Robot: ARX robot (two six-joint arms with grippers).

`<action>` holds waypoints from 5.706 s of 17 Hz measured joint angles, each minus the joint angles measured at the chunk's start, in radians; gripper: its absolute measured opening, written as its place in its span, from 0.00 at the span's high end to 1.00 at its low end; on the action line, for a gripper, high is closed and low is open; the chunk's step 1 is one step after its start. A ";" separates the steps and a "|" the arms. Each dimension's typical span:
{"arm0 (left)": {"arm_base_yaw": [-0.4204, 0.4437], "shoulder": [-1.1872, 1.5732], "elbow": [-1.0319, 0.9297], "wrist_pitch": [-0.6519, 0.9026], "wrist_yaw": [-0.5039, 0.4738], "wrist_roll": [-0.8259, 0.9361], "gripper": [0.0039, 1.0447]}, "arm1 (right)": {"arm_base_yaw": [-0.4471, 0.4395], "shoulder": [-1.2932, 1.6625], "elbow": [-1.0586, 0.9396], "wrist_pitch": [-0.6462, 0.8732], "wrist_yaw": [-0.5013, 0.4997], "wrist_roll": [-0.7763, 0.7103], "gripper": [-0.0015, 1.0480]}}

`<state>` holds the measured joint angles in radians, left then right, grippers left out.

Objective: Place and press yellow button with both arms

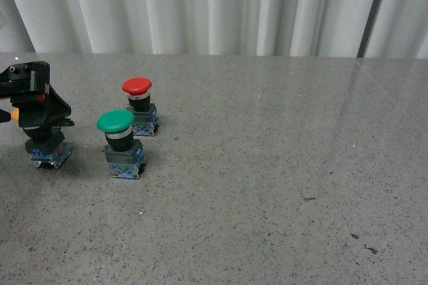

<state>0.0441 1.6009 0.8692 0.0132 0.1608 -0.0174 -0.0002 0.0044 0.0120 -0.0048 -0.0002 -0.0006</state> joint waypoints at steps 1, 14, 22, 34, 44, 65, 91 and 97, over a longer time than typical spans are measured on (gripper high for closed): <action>-0.002 0.001 0.001 0.002 0.000 0.003 0.22 | 0.000 0.000 0.000 0.000 0.000 0.000 0.06; -0.365 -0.147 0.233 -0.087 -0.209 -0.116 0.64 | 0.000 0.000 0.000 0.000 0.000 0.000 0.06; -0.631 0.147 0.385 -0.060 -0.346 -0.397 0.64 | 0.000 0.000 0.000 0.000 0.000 0.000 0.06; -0.767 0.362 0.477 -0.105 -0.448 -0.563 0.65 | 0.000 0.000 0.000 0.000 0.000 0.000 0.06; -0.775 0.413 0.528 -0.124 -0.472 -0.571 0.30 | 0.000 0.000 0.000 0.000 0.000 0.000 0.06; -0.446 -0.604 -0.323 0.485 -0.597 0.002 0.51 | 0.000 0.000 0.000 0.000 0.000 0.000 0.06; -0.046 -1.391 -0.856 0.198 -0.161 0.003 0.99 | 0.000 0.000 0.000 0.000 0.000 0.000 0.06; -0.045 -1.592 -0.856 -0.017 -0.161 0.007 0.99 | 0.000 0.000 0.000 0.001 0.000 0.000 0.06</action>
<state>-0.0006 0.0086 0.0135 -0.0040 -0.0002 -0.0105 -0.0002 0.0044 0.0124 -0.0036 -0.0002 -0.0006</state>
